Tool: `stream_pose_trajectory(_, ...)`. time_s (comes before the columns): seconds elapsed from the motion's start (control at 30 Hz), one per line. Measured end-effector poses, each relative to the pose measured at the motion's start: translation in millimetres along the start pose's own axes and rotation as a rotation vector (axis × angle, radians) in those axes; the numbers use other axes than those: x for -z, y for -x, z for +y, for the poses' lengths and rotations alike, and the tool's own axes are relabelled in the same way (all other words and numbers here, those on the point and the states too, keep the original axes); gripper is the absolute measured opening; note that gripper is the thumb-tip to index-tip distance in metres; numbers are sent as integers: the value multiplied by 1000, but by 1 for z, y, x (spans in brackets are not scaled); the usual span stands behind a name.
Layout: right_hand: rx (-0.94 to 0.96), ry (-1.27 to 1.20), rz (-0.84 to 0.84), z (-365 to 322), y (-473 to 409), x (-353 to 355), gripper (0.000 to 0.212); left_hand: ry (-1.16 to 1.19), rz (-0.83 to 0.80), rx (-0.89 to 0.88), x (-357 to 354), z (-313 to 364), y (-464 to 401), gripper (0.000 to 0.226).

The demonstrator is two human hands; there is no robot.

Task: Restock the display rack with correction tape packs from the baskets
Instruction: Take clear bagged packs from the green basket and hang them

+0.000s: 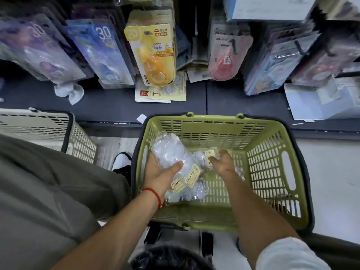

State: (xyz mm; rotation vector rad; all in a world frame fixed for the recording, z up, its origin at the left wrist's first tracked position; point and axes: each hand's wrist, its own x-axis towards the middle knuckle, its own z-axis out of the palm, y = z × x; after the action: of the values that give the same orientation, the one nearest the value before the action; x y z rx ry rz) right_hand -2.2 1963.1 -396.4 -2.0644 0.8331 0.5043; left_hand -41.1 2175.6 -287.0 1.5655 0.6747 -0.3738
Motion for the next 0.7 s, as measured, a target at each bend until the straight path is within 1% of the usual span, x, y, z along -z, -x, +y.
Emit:
stream_pose_trajectory(0.07,4,-16,29,-4,-5,-16,64,-53,-1,-34,6,-4,-3,82)
stream_pose_trajectory(0.1,-4,-42,45,-7,-6,-22,66,-48,3,-52,9,-7,-4,81)
stream_pose_trajectory(0.13,-14,-56,46,-9,-6,-26,63,-39,0,-64,10,-8,-4,81)
stream_pose_trajectory(0.17,-14,-59,26,-11,-7,-28,58,-21,1,-69,11,-8,-4,87)
stream_pose_trajectory(0.2,-3,-62,-17,-12,-8,-29,51,-15,8,-73,12,-9,-4,94)
stream_pose_trajectory(0.3,61,-43,-179,-12,-3,-26,36,13,30,-93,10,-8,-2,99)
stream_pose_trajectory(0.33,90,7,-214,-10,0,-24,38,29,43,-109,9,-6,0,99)
stream_pose_trajectory(0.37,121,91,-234,-8,2,-24,45,37,49,-125,10,-6,1,99)
stream_pose_trajectory(0.43,174,225,-250,0,7,-26,65,28,45,-154,13,-5,4,92)
stream_pose_trajectory(0.5,162,196,-252,4,11,-30,81,-6,33,-187,20,-2,9,77)
stream_pose_trajectory(0.53,148,142,-243,4,12,-31,85,-15,26,-189,23,0,12,82)
stream_pose_trajectory(0.6,146,62,-231,2,13,-31,87,-9,4,-174,31,3,17,82)
stream_pose_trajectory(0.7,193,88,-221,-2,6,-32,97,-22,-18,-175,42,6,24,67)
